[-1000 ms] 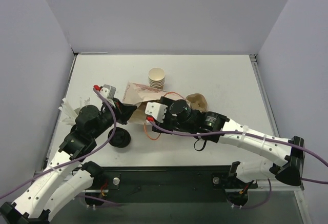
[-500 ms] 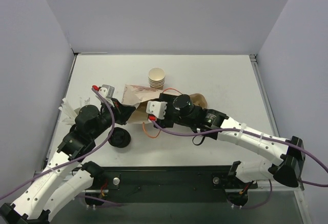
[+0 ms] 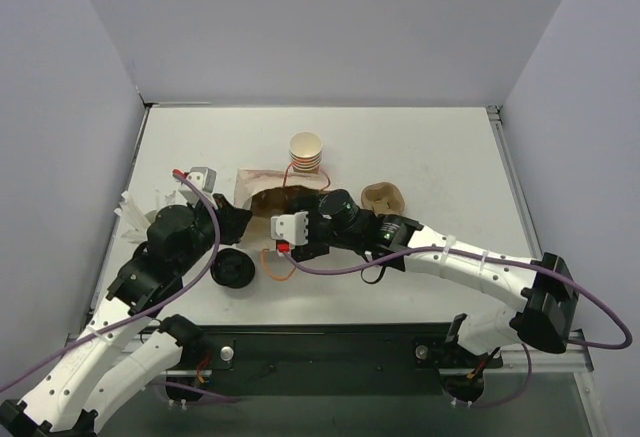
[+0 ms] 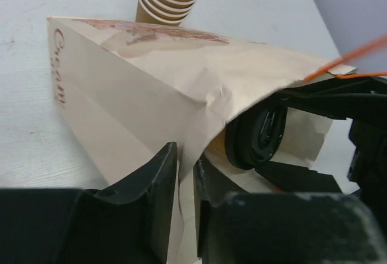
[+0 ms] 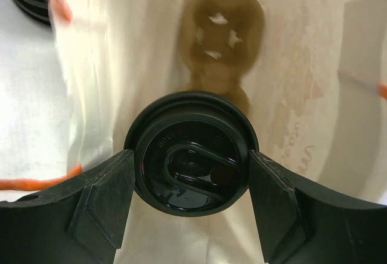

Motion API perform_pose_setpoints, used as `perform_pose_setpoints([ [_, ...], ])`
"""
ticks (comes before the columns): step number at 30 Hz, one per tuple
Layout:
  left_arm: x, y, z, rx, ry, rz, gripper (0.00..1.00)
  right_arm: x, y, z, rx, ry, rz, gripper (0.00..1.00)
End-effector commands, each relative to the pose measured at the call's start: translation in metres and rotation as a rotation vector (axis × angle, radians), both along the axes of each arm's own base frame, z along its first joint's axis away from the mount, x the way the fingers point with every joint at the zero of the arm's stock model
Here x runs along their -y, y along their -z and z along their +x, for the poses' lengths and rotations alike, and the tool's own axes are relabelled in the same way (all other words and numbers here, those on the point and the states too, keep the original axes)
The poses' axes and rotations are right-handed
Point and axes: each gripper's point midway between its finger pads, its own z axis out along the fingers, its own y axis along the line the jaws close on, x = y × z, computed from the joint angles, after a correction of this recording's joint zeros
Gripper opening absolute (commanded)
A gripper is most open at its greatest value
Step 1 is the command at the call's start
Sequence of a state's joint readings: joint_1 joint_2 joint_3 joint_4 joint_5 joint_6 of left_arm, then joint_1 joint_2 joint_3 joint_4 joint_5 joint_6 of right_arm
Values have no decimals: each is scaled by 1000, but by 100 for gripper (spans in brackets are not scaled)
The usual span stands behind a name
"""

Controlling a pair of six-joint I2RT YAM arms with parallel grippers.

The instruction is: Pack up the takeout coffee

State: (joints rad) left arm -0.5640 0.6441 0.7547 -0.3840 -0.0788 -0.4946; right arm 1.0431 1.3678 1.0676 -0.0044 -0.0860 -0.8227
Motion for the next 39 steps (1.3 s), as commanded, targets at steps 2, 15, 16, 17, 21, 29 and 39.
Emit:
perform_pose_setpoints([
  [2,-12,-5,-2,-13,-55,14,34,-16,-15,-8,11,-21,38,51],
  [15,-23,9,-3,-61,-90,93,41,-21,-16,-7,-14,19,37,51],
  [16,-25,9,-4,-61,-95,93,42,-20,-16,-5,-12,23,34,51],
  [17,-25,11,-4,-66,-98,93,42,-20,-15,-5,-9,25,31,51],
  [21,-23,12,-4,-61,-86,91,29,-22,-12,-2,22,-3,-6,51],
  [29,-14,8,-4,-25,-33,74,0,-24,-5,13,136,-107,-124,51],
  [39,-2,11,-9,-10,39,50,0,-17,0,27,237,-161,-215,52],
])
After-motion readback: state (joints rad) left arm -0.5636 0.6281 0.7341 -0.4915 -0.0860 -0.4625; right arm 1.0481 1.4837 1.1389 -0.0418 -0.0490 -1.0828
